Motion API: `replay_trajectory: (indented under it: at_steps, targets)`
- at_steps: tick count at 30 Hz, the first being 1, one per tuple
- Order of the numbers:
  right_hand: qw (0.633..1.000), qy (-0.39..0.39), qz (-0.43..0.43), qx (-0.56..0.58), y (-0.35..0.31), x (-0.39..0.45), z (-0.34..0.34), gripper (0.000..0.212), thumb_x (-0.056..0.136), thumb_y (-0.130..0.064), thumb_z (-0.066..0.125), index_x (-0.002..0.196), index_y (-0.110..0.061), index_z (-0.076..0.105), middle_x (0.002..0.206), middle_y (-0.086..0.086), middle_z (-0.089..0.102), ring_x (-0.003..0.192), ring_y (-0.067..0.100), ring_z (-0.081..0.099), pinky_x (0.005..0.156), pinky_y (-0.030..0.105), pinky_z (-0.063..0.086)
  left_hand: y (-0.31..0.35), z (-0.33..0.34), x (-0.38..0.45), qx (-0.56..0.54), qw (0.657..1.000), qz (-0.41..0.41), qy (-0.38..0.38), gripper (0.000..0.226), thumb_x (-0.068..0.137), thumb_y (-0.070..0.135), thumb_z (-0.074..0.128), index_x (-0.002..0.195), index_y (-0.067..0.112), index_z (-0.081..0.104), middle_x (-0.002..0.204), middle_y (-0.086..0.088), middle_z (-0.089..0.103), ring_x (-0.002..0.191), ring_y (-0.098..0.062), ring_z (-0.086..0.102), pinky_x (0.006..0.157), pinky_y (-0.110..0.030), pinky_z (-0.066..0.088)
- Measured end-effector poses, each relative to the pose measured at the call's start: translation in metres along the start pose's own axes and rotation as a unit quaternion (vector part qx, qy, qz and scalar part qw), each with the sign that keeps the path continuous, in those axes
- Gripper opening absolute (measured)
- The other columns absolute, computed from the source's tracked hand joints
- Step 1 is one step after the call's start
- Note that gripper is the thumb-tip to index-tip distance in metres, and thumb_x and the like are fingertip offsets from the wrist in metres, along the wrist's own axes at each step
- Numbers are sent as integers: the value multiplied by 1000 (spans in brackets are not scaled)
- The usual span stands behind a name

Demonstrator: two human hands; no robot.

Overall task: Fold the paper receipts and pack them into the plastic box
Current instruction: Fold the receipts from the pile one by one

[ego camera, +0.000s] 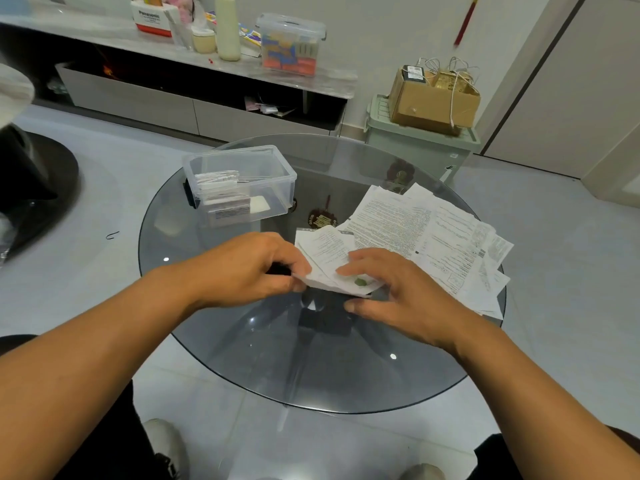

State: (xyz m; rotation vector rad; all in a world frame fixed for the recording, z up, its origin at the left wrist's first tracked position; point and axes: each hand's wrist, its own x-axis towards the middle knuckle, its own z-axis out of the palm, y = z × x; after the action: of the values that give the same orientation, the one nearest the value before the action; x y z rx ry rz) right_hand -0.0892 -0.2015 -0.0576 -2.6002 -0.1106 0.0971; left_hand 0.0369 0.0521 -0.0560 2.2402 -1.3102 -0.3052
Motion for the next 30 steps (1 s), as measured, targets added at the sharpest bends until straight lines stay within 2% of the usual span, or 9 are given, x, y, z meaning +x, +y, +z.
replay_trajectory:
  at_steps: [6,9,12,14,17,21,24,26,30]
  targets:
    - [998,43,33,3,6,4,-4,23,97,-24,71,116,-35,72,128,-19,63,111,4,57,98,28,53,-3,-7,-4,2,999,-11,-39,6,89,30,73,86,31,68,119,29,64,113,4,51,77,-10,43]
    - [997,65,29,5,7,7,-6,10,100,-33,65,105,-30,73,106,-14,69,97,8,62,88,43,55,-3,-12,-4,16,997,-37,-72,16,83,46,78,90,37,67,125,35,57,120,9,45,88,-14,41]
    - [998,57,21,2,-3,5,-7,20,101,-41,59,105,-26,71,104,-10,70,93,13,62,83,46,55,13,-14,-4,-61,988,-85,-115,41,75,70,65,99,37,72,128,36,53,119,18,41,93,-10,37]
    - [1000,27,-5,7,-12,3,-6,18,101,-43,59,103,-27,68,100,-10,70,90,13,61,79,46,55,19,-11,-3,-110,984,-108,-90,46,77,71,57,101,36,73,119,28,62,112,11,53,93,-16,44]
    - [1000,-13,-20,10,-21,3,1,17,100,-47,59,100,-30,62,92,-8,69,82,15,61,73,47,53,12,-5,-1,-107,988,-109,-11,40,72,63,77,99,40,59,99,18,66,97,-5,62,86,-34,56]
    - [998,-10,-14,55,-23,10,10,16,96,-51,65,107,-40,62,99,-13,71,91,12,64,79,45,56,12,2,1,-70,991,-108,-37,48,69,60,84,106,46,56,95,17,61,86,-6,59,74,-30,54]
    - [996,-14,5,93,-21,12,12,44,89,-44,77,126,-53,54,116,-25,65,105,1,62,91,30,56,14,8,3,-62,993,-102,-18,23,77,55,79,89,42,66,91,24,57,83,-3,56,67,-24,47]
    - [993,-8,21,114,-18,13,13,67,85,-38,83,134,-59,44,123,-30,59,112,2,59,98,29,53,13,9,4,-55,993,-106,-19,14,83,49,77,83,38,68,90,20,57,81,-2,55,68,-21,44]
    - [982,54,70,170,-10,20,13,78,83,-31,86,142,-55,41,116,-24,62,98,-2,62,90,21,52,14,9,5,-51,989,-138,-24,20,85,47,75,80,31,67,90,16,56,78,-7,57,67,-20,43]
